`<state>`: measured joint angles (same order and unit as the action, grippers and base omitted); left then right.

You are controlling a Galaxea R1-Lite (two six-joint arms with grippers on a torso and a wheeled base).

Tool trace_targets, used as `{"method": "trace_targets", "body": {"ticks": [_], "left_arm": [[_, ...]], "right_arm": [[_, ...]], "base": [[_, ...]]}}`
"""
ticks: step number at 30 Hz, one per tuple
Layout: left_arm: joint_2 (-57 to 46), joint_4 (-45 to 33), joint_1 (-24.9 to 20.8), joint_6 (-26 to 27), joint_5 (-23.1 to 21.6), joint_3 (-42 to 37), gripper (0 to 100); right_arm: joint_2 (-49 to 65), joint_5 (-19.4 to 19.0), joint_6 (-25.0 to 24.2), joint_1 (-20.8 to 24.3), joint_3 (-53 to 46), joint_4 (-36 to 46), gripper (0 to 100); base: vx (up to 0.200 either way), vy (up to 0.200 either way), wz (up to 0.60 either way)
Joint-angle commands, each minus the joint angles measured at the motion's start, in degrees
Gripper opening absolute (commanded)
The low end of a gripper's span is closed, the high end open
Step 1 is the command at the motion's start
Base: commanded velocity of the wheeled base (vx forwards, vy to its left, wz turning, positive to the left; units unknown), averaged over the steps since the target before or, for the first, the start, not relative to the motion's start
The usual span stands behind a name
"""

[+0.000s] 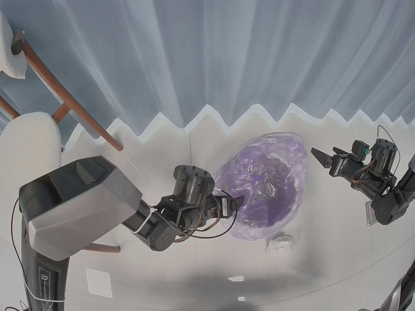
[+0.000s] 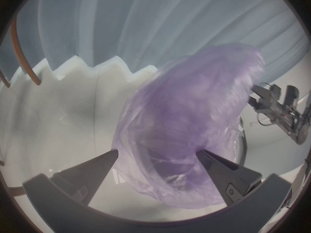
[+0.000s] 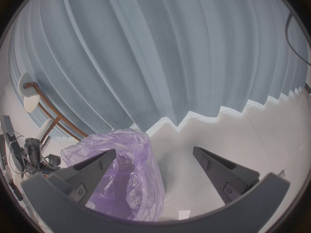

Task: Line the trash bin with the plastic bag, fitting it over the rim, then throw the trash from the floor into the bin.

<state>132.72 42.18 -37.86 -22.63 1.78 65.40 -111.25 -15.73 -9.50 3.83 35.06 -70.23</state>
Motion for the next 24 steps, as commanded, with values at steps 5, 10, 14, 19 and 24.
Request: {"method": "trace_targets", "body": {"ticks": [5, 10, 14, 19, 24], "left_arm": [[4.1, -0.4, 3.4, -0.1, 1.4, 3.9, 100], [6.1, -0.9, 3.4, -0.1, 1.4, 6.6, 100], [8.2, -1.0, 2.9, -1.4, 1.6, 10.1, 100], [10.3, -1.0, 2.2, -3.0, 2.4, 15.0, 100], [10.3, -1.7, 2.3, -3.2, 2.4, 15.5, 0]], "right_arm": [[-0.3, 0.0, 0.0, 0.2, -0.1, 0.0, 100], [-0.3, 0.0, 0.1, 0.4, -0.1, 0.1, 100], [-0.3, 0.0, 0.1, 0.4, -0.1, 0.1, 100], [-0.2, 0.0, 0.0, 0.4, -0.4, 0.0, 100], [-0.2, 0.0, 0.0, 0.3, -0.5, 0.0, 100]], "base": [[0.0, 0.0, 0.0], [0.0, 0.0, 0.0], [0.0, 0.0, 0.0], [0.0, 0.0, 0.0], [0.0, 0.0, 0.0]]}}
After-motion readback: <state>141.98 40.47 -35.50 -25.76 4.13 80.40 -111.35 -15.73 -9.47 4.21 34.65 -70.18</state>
